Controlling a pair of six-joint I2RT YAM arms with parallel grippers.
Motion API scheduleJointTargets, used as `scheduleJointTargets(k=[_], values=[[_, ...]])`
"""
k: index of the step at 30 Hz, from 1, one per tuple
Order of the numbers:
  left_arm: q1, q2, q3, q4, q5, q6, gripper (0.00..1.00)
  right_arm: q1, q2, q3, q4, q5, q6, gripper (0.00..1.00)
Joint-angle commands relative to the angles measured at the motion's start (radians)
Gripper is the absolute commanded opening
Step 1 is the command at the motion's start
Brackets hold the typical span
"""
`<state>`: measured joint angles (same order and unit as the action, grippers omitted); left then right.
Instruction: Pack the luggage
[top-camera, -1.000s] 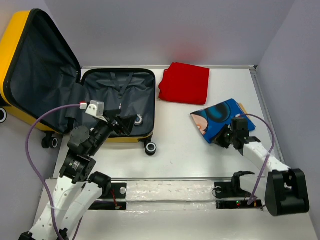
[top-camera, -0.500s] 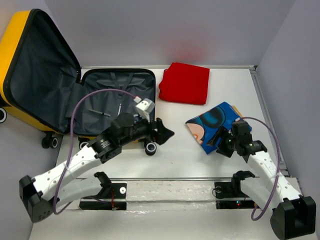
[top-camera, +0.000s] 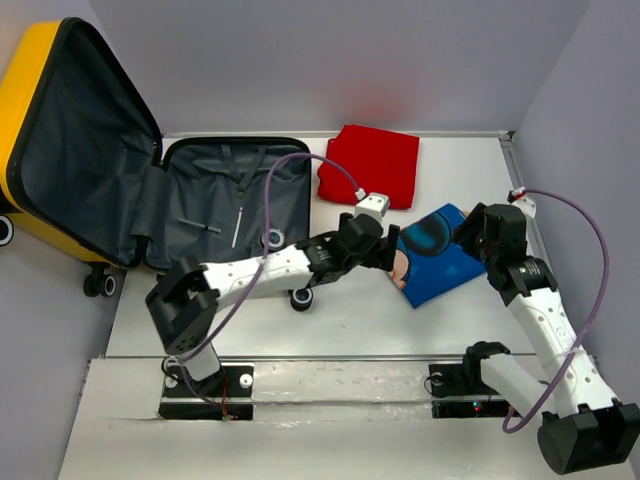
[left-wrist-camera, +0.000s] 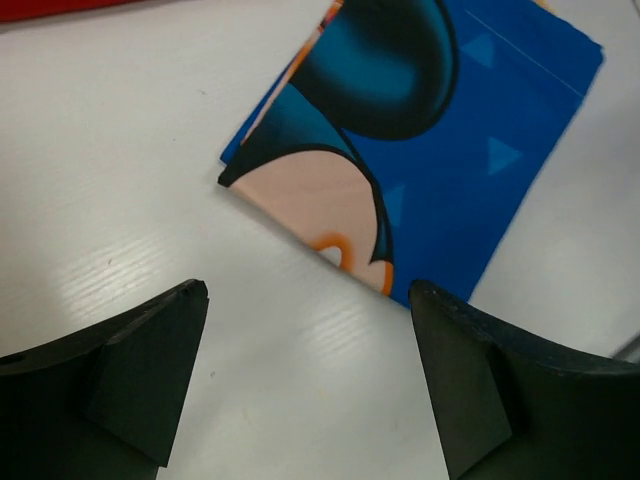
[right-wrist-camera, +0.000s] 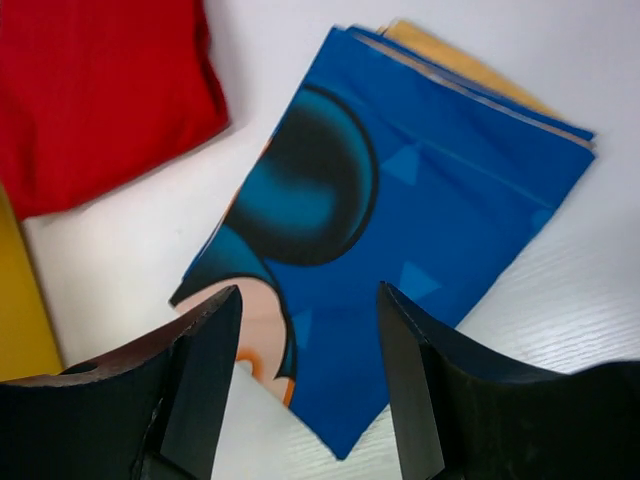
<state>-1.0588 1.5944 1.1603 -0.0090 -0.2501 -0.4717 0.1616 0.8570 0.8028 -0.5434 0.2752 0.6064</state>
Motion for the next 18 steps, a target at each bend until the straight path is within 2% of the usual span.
scheduleJointTargets(k=[1, 8, 12, 18], values=[[0.006, 0.178, 0.155, -0.014, -0.162, 0.018, 0.94, -0.042, -0.055, 0.007, 0.036, 0.116, -0.043, 0.62], [0.091, 0.401, 0.28, -0.003, -0.019, 0.056, 0.94, -0.042, -0.084, -0.056, 0.046, 0.015, -0.051, 0.62], [0.112, 0.473, 0.328, 0.006, 0.063, 0.085, 0.93, -0.042, -0.079, -0.094, 0.068, -0.03, -0.039, 0.62], [0.171, 0.549, 0.351, 0.052, 0.161, 0.079, 0.85, -0.042, -0.038, -0.185, 0.131, -0.084, 0.012, 0.63]])
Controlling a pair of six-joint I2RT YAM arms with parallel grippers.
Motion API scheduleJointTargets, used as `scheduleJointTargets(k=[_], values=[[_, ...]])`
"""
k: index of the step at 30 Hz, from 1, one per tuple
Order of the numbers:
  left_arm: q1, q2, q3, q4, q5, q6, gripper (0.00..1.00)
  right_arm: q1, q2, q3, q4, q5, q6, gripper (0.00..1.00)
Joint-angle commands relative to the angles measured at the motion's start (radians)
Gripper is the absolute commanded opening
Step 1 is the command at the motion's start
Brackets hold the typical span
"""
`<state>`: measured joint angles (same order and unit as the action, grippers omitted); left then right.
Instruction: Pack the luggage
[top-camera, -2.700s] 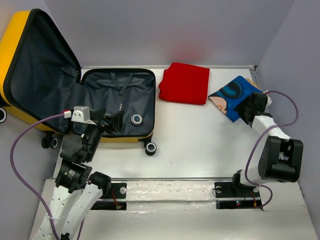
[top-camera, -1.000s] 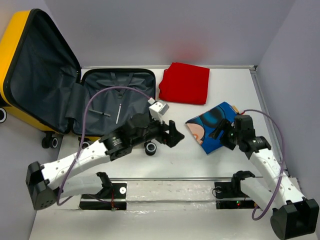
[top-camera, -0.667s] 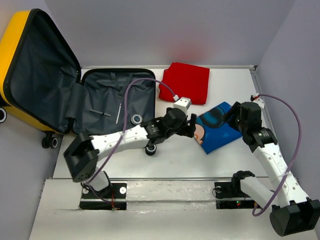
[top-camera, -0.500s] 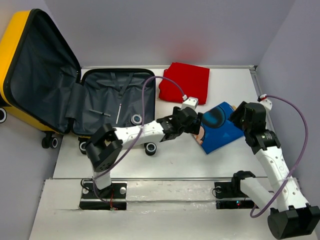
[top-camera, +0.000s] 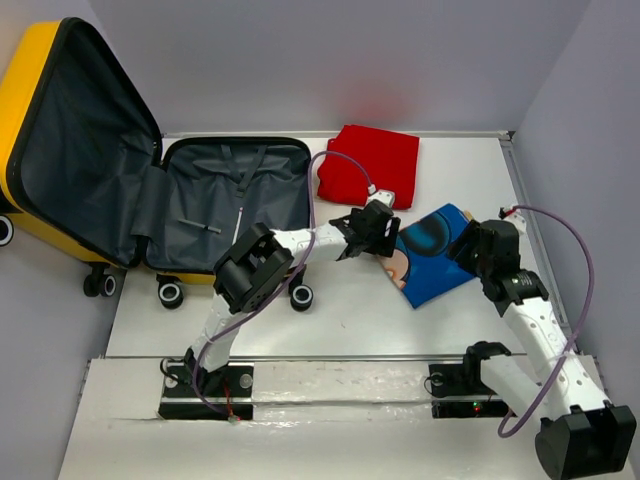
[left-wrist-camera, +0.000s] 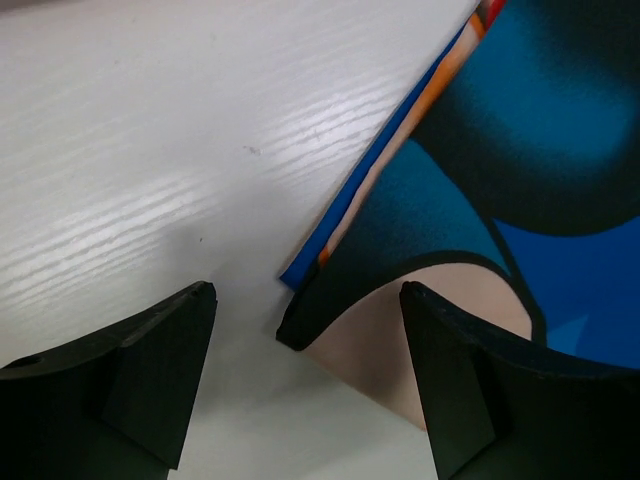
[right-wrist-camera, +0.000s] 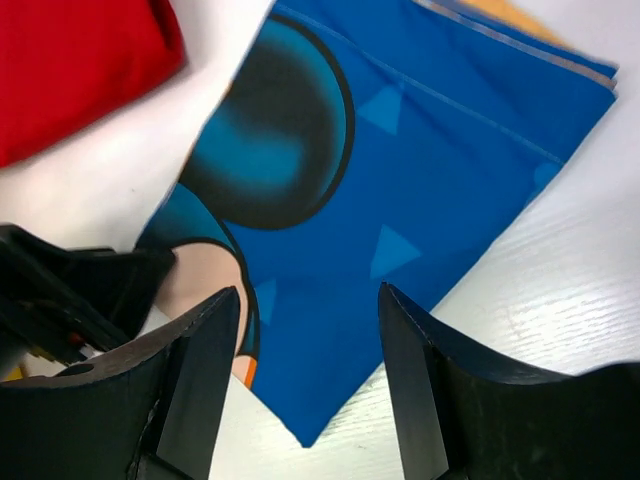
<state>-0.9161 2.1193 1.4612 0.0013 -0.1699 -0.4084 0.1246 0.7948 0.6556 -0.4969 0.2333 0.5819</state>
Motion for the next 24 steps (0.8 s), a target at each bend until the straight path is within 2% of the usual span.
scheduleJointTargets(k=[1, 4, 9, 10, 12, 15, 18, 21, 24], values=[[0.029, 0.036, 0.05, 0.057, 0.093, 0.026, 0.85, -0.005, 0.047, -0.04, 0.098, -0.048, 0.036, 0.64], [0.026, 0.06, 0.067, 0.063, 0.148, 0.036, 0.81, -0.005, 0.102, -0.025, 0.123, -0.068, 0.052, 0.65], [0.016, 0.071, 0.053, 0.072, 0.165, 0.039, 0.72, -0.005, 0.115, 0.01, 0.127, 0.01, 0.05, 0.65], [0.016, 0.068, 0.035, 0.086, 0.165, 0.036, 0.7, -0.016, 0.119, 0.025, 0.126, 0.026, 0.055, 0.7], [0.016, 0.065, 0.019, 0.101, 0.211, 0.03, 0.66, -0.043, 0.136, 0.045, 0.126, 0.038, 0.055, 0.74], [0.005, 0.059, 0.007, 0.108, 0.208, 0.036, 0.55, -0.147, 0.211, 0.064, 0.127, 0.019, 0.049, 0.81], [0.003, 0.059, -0.001, 0.112, 0.196, 0.042, 0.48, -0.281, 0.264, 0.041, 0.156, -0.025, 0.058, 0.82], [0.006, 0.044, -0.036, 0.144, 0.181, 0.046, 0.27, -0.359, 0.309, 0.007, 0.19, -0.013, 0.079, 0.83], [0.016, 0.022, -0.062, 0.175, 0.204, 0.03, 0.16, -0.411, 0.349, -0.025, 0.248, -0.046, 0.098, 0.84]])
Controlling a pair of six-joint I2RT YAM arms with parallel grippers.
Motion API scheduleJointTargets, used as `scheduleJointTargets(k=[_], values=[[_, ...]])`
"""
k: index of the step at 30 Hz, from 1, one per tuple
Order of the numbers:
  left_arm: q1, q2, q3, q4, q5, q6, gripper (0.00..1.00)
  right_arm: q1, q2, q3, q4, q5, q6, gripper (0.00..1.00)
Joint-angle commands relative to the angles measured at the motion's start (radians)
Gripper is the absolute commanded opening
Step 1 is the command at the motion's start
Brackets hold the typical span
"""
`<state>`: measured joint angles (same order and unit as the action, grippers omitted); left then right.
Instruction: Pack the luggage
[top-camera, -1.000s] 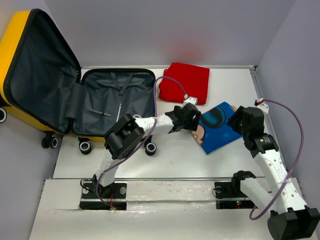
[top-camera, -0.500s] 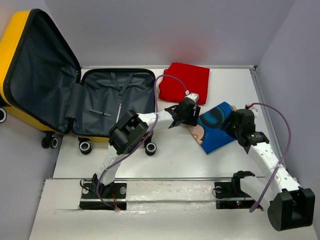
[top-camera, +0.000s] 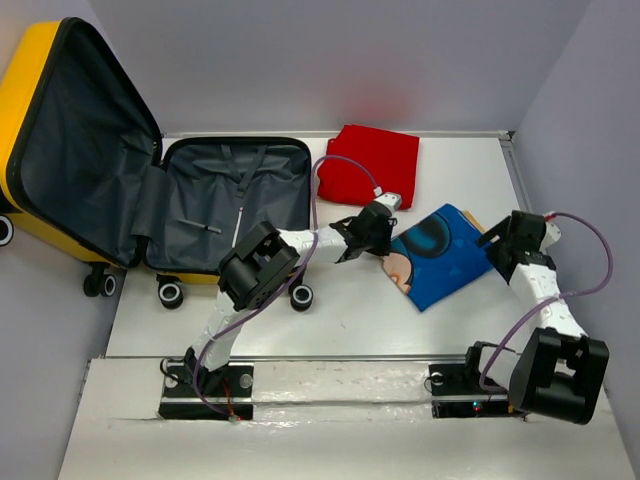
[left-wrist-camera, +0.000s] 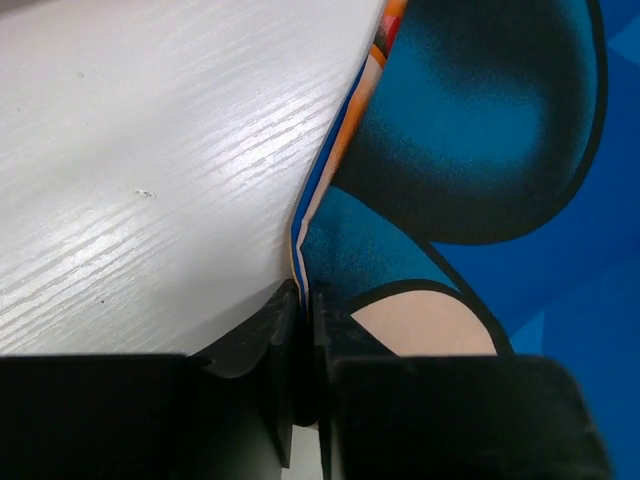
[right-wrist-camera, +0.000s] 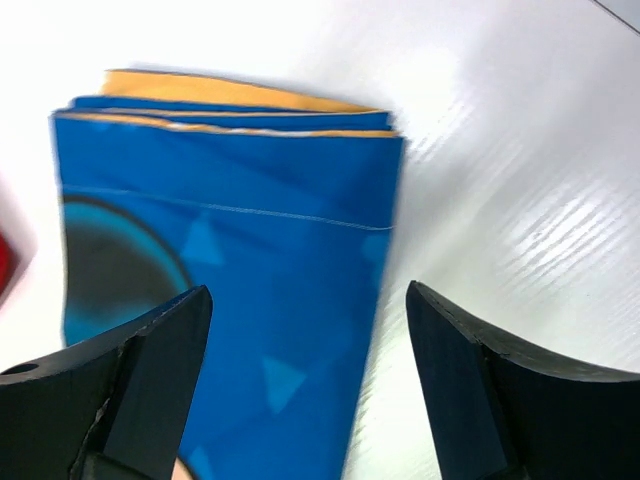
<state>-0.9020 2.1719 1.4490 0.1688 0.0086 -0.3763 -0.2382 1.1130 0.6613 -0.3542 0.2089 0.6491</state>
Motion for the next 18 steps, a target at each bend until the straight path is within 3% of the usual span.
scheduleJointTargets(k=[1, 8, 11, 12, 15, 18], values=[[0.002, -0.03, -0.056, 0.012, 0.033, -0.004, 0.09, -0.059, 0.068, -0.034, 0.116, -0.032, 0.052, 0.84], [0.003, -0.061, -0.116, 0.064, 0.027, -0.016, 0.06, -0.162, 0.266, -0.089, 0.274, -0.246, 0.123, 0.73], [0.005, -0.07, -0.125, 0.078, 0.037, -0.016, 0.06, -0.162, 0.317, -0.1, 0.308, -0.282, 0.115, 0.53], [0.005, -0.072, -0.125, 0.084, 0.047, -0.019, 0.06, -0.162, 0.336, -0.1, 0.325, -0.307, 0.115, 0.4], [0.003, -0.078, -0.121, 0.086, 0.073, -0.027, 0.06, -0.162, 0.357, -0.092, 0.342, -0.333, 0.109, 0.14], [0.005, -0.124, -0.142, 0.106, 0.071, -0.038, 0.06, -0.162, 0.326, -0.083, 0.383, -0.38, 0.101, 0.07]])
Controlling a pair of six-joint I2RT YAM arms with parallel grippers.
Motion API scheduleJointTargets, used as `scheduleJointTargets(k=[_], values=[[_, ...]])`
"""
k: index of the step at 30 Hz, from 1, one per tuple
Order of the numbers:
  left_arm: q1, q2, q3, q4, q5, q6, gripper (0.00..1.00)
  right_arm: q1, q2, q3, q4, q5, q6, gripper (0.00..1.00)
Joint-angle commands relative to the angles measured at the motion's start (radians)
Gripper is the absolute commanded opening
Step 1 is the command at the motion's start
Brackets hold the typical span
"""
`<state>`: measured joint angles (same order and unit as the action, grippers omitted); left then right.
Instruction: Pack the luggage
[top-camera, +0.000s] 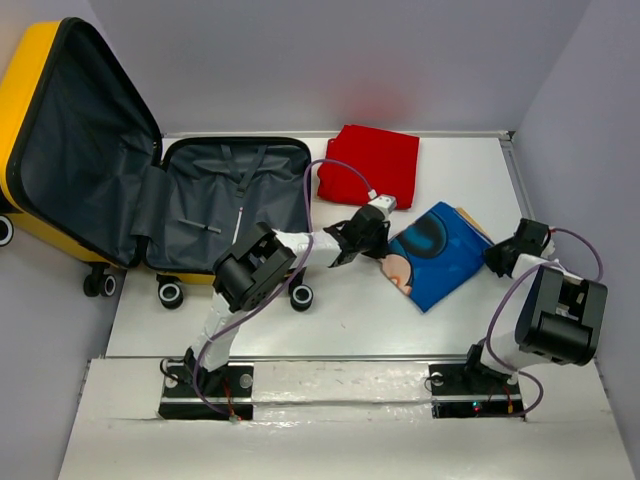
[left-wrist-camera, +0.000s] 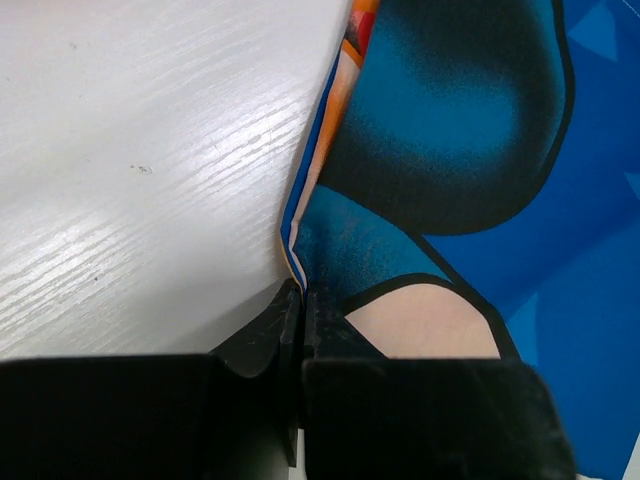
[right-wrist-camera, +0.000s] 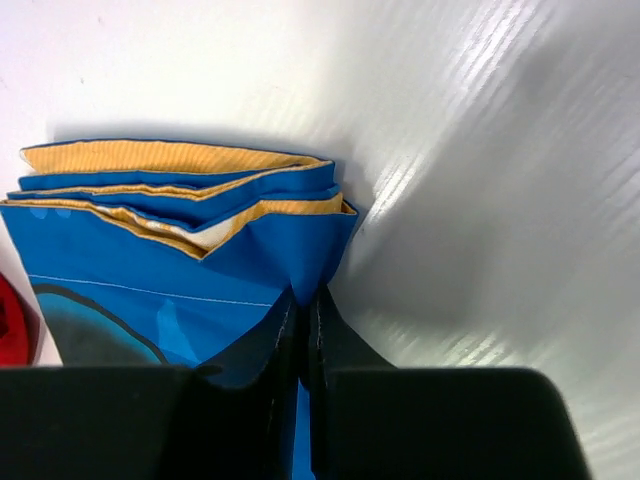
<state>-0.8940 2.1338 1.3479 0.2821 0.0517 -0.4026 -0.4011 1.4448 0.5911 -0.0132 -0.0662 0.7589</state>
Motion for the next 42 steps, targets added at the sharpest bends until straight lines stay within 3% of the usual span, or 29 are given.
scheduleJointTargets(k=[1, 5, 8, 14, 17, 20, 23, 28, 32, 38, 39, 40, 41, 42], values=[[-0.003, -0.086, -0.041, -0.008, 0.027, -0.013, 0.06, 0.001, -0.006, -0.02, 0.056, -0.119, -0.003, 0.07], [-0.005, -0.204, -0.082, 0.022, 0.039, -0.028, 0.06, 0.001, -0.292, -0.094, 0.127, -0.156, 0.016, 0.07], [-0.003, -0.296, -0.107, 0.026, 0.033, -0.035, 0.06, 0.041, -0.467, -0.082, 0.058, -0.178, 0.0, 0.07], [0.001, -0.448, -0.104, -0.024, 0.013, -0.039, 0.06, 0.146, -0.602, 0.045, -0.039, -0.225, -0.015, 0.07], [0.03, -0.52, -0.101, -0.063, 0.019, -0.044, 0.06, 0.332, -0.607, 0.106, -0.027, -0.166, 0.014, 0.07], [0.084, -0.615, -0.116, -0.109, 0.017, -0.048, 0.06, 0.517, -0.509, 0.191, 0.002, -0.115, 0.025, 0.07], [0.206, -0.742, -0.182, -0.139, 0.019, -0.079, 0.06, 0.637, -0.345, 0.333, 0.079, -0.054, 0.014, 0.07], [0.455, -1.004, -0.251, -0.28, -0.104, -0.081, 0.06, 0.856, -0.04, 0.681, 0.151, -0.049, -0.027, 0.07], [0.663, -1.114, -0.271, -0.397, -0.104, -0.038, 0.06, 0.921, 0.211, 0.926, 0.153, -0.081, -0.02, 0.07], [0.929, -1.132, -0.354, -0.465, -0.128, 0.033, 0.06, 0.964, 0.575, 1.234, 0.137, -0.158, 0.042, 0.07], [0.949, -1.131, -0.363, -0.477, -0.148, 0.028, 0.22, 0.973, 0.663, 1.277, 0.104, -0.199, 0.048, 0.21], [0.951, -1.132, -0.371, -0.477, -0.176, 0.018, 0.22, 0.973, 0.71, 1.337, 0.055, -0.217, 0.042, 0.36], [0.952, -1.143, -0.389, -0.477, -0.232, 0.002, 0.6, 0.973, 0.754, 1.402, -0.002, -0.228, 0.019, 0.54], [0.954, -1.149, -0.397, -0.477, -0.263, 0.001, 0.96, 0.973, 0.828, 1.538, -0.14, -0.233, -0.042, 0.79]])
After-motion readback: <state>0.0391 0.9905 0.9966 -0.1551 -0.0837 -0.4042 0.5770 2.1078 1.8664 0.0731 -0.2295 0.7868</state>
